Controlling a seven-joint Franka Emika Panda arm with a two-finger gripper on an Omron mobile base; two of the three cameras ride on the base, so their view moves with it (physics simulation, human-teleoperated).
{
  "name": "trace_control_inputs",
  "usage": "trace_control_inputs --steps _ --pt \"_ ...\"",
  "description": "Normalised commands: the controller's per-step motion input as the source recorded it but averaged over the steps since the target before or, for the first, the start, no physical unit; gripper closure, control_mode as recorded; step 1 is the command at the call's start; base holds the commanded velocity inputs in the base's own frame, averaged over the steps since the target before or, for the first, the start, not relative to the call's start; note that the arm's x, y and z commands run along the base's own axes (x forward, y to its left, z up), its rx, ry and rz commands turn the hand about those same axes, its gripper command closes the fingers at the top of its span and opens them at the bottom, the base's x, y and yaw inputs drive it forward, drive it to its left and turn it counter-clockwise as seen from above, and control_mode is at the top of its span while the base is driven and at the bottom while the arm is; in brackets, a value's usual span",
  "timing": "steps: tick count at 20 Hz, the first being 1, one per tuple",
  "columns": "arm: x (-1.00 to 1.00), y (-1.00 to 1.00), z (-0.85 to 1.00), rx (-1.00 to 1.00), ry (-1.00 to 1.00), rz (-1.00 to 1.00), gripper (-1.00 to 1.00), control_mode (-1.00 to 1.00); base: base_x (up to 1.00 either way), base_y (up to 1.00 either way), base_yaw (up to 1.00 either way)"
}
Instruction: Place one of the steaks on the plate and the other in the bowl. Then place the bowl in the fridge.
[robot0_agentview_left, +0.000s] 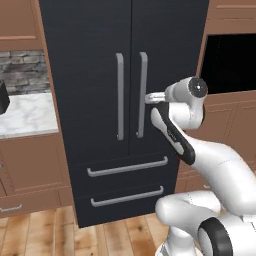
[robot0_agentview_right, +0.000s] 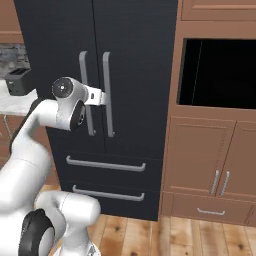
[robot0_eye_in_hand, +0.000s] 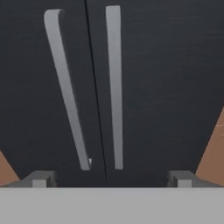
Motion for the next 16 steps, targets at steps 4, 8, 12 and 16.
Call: trace_control_inputs --steps 4,8,12,16 --pt "0.81 0.0 -0.08 0.0 0.0 0.0 -1.0 -1.0 0.0 0.0 0.0" --pt "0.72 0.0 -0.13 0.0 0.0 0.0 -1.0 -1.0 0.0 0.0 0.0" --pt "0.74 0.0 -0.18 -0.01 -0.03 0.0 -1.0 -1.0 0.0 0.0 0.0" --pt "0.71 0.0 -0.17 0.0 0.0 0.0 -1.0 -1.0 0.0 0.0 0.0"
